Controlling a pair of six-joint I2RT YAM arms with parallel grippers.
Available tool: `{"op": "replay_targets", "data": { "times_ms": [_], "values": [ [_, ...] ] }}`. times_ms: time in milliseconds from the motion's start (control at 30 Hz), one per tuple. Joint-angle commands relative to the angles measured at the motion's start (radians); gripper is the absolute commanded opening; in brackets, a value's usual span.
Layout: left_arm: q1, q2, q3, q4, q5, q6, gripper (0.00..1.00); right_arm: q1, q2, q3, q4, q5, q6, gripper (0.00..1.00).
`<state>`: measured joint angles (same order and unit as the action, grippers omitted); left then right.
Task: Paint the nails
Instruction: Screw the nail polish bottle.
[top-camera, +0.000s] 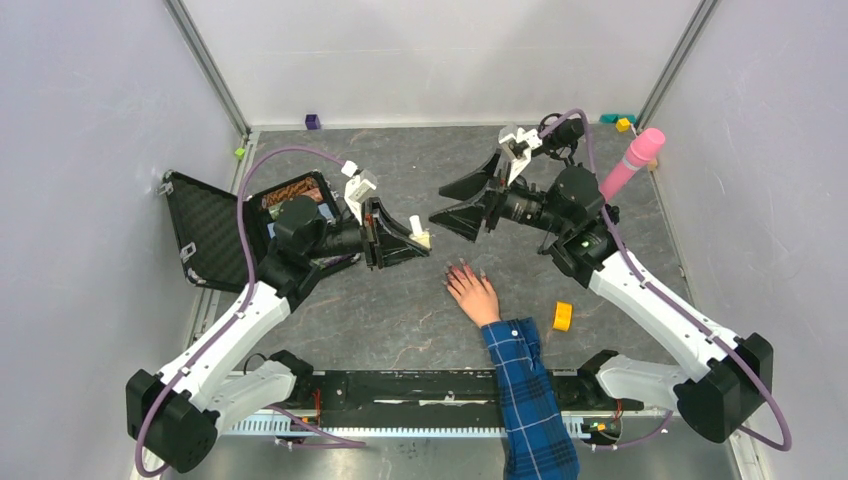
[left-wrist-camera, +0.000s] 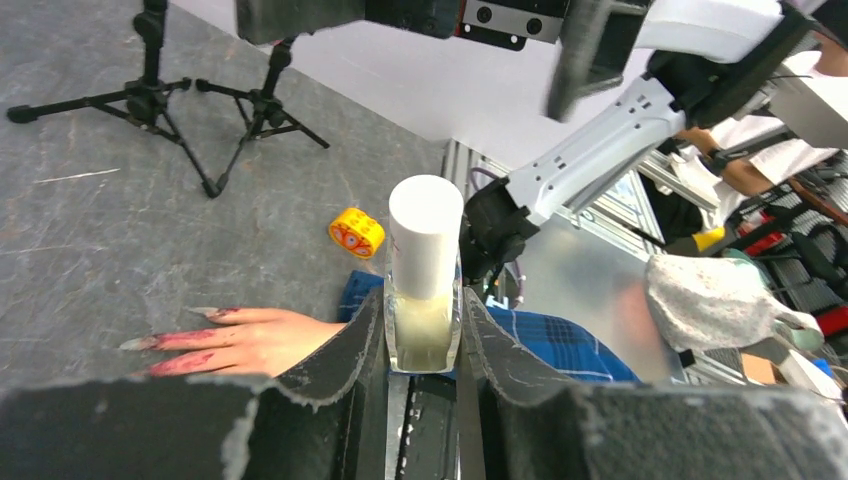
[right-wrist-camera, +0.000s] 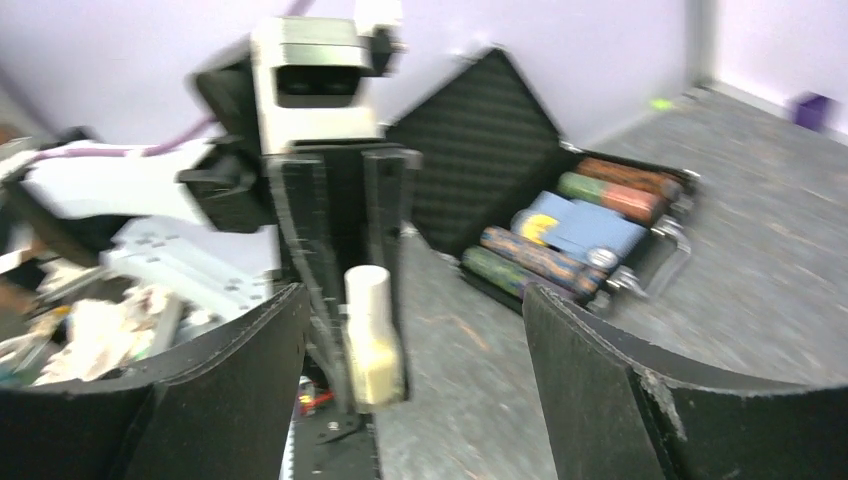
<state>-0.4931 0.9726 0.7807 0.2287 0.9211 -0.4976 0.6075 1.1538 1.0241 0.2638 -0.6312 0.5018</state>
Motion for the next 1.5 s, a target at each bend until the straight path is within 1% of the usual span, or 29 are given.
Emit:
{"op": "replay_targets", "data": {
  "times_ms": [0,33,67,167,400,467,533,633,767,1000,1133,1267,1300,1400,1467],
  "values": [
    [0.0,0.006,0.01,0.138,0.094,-0.085,0.02,0.0,0.022,-0.061,0.433,-0.255,0.273,0.82],
    [0.0,0.009,0.007,0.161,0.1,-0.102,0.02,0.0,0.028,-0.061,0.465,-0.268,0.298,0.82],
    [-0.002,0.012,0.001,0.191,0.109,-0.12,0.02,0.001,0.034,-0.055,0.462,-0.275,0.301,0.81],
    [-0.011,0.018,-0.007,0.24,0.125,-0.152,0.02,0.003,0.045,-0.041,0.407,-0.281,0.274,0.8],
    [-0.029,0.035,-0.005,0.25,0.146,-0.163,0.02,0.033,0.089,-0.043,0.409,-0.298,0.288,0.76],
    [-0.033,0.04,-0.004,0.251,0.153,-0.167,0.02,0.039,0.096,-0.044,0.442,-0.307,0.308,0.76],
    [-0.04,0.043,-0.004,0.251,0.157,-0.167,0.02,0.043,0.108,-0.044,0.486,-0.315,0.336,0.74],
    [-0.044,0.049,-0.003,0.252,0.157,-0.167,0.02,0.051,0.121,-0.041,0.521,-0.329,0.363,0.67],
    [-0.044,0.052,-0.004,0.253,0.156,-0.17,0.02,0.054,0.127,-0.041,0.511,-0.348,0.363,0.58],
    [-0.045,0.057,-0.003,0.253,0.153,-0.171,0.02,0.054,0.13,-0.036,0.436,-0.382,0.33,0.41],
    [-0.044,0.053,-0.009,0.252,0.124,-0.171,0.02,0.053,0.129,-0.022,0.371,-0.386,0.293,0.24],
    [-0.045,0.037,-0.018,0.205,0.036,-0.136,0.02,0.054,0.125,0.011,0.22,-0.365,0.19,0.02],
    [-0.044,0.031,-0.017,0.179,0.007,-0.118,0.02,0.054,0.122,0.018,0.175,-0.353,0.165,0.0],
    [-0.045,0.012,-0.014,0.104,-0.083,-0.064,0.02,0.054,0.111,0.027,0.087,-0.317,0.102,0.0],
    [-0.044,-0.01,-0.01,0.018,-0.191,-0.019,0.02,0.055,0.102,0.039,-0.002,-0.251,0.041,0.0]
  ]
}}
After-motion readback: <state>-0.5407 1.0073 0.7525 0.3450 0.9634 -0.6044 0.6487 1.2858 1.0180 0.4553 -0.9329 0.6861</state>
